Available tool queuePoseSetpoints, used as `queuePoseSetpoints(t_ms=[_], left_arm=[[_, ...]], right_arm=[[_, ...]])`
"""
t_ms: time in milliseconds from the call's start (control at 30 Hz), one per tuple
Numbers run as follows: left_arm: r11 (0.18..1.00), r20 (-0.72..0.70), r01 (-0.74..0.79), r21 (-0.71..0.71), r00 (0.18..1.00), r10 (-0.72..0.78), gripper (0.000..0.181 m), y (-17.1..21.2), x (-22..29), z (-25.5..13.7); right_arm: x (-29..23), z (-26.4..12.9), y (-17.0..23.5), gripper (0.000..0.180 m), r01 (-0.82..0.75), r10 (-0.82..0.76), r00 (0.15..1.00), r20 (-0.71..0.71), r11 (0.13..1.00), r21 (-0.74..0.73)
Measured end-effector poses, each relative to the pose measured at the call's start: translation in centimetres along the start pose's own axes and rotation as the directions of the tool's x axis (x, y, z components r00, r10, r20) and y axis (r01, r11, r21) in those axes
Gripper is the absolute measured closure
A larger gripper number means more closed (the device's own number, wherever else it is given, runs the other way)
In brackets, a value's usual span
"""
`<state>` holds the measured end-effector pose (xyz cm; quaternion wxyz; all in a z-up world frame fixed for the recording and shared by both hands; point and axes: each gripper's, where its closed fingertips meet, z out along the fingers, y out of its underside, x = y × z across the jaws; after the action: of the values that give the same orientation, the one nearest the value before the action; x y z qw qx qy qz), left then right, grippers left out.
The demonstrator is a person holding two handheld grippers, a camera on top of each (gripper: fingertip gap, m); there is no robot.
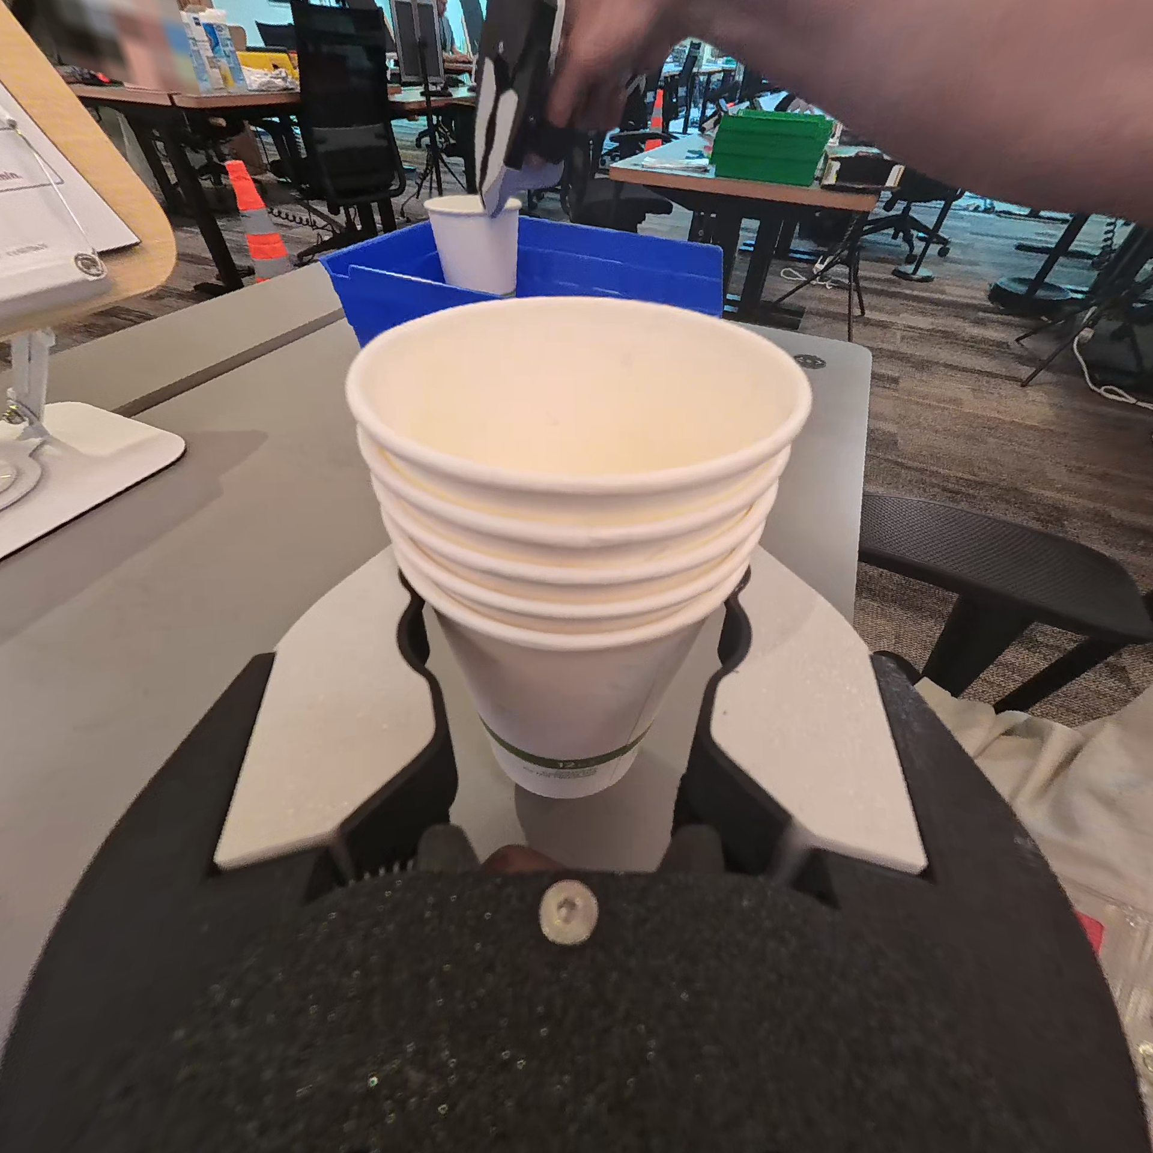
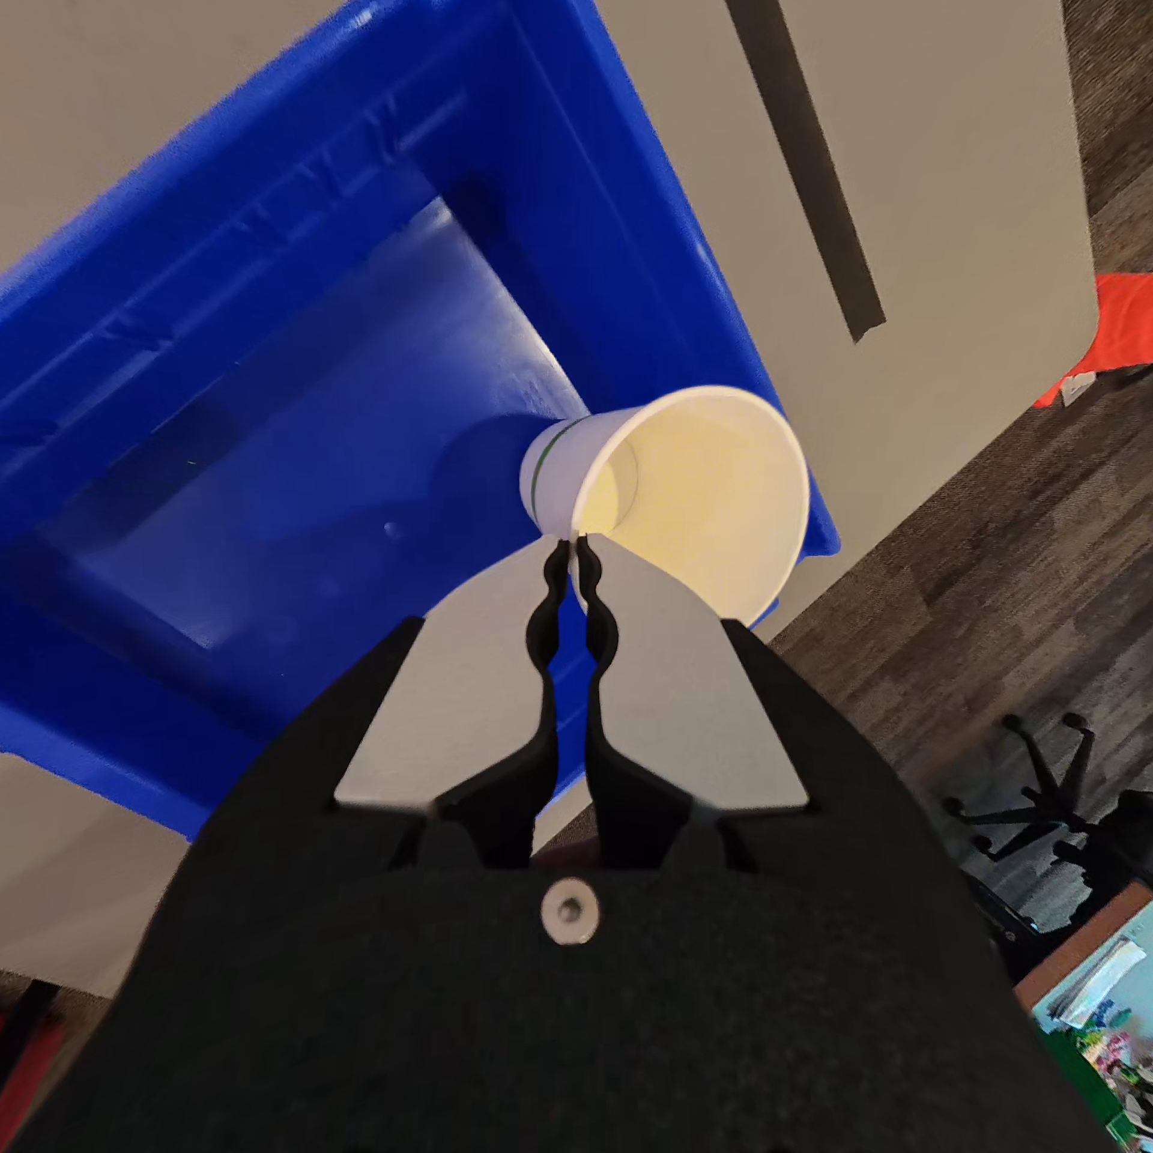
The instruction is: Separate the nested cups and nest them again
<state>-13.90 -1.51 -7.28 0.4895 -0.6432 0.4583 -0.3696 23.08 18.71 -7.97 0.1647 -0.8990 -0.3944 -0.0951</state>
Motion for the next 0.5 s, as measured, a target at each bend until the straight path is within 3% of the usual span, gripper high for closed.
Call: queuePoseSetpoints(t_ms=[200, 267, 333, 400, 500], left_arm=[[1.0, 0.003, 0.005, -0.011, 1.0, -0.005, 0.089, 0.3, -0.1, 0.3], [1.0, 0.017, 0.007, -0.011, 1.0, -0.006, 0.089, 0.4, -0.4, 0.3], [1.0, 0.02, 0.012, -0.016, 1.0, -0.012, 0.089, 0.5, -0.6, 0.3], [1.0, 0.02, 0.022, -0.007, 1.0, -0.022, 0.089, 0.4, -0.7, 0.2], [0.999, 0.016, 0.04, -0.008, 0.999, -0.04, 0.089, 0.5, -1.0, 0.3]], right_arm=[[-0.2, 0.9, 0.6, 0.176, -0.005, 0.005, 1.0, -0.006, 1.0, -0.009], [-0.2, 0.4, 0.4, 0.152, 0.005, -0.005, 1.0, -0.029, 1.0, -0.001], [-0.5, -1.7, -1.0, 0.15, 0.042, -0.039, 0.996, -0.079, 0.998, 0.045], [-3.8, -5.5, -4.8, 0.15, 0.131, -0.116, 0.989, -0.089, 0.973, 0.192], [-15.9, -12.2, -10.7, 0.154, 0.334, -0.383, 0.924, 0.02, 0.829, 0.448]])
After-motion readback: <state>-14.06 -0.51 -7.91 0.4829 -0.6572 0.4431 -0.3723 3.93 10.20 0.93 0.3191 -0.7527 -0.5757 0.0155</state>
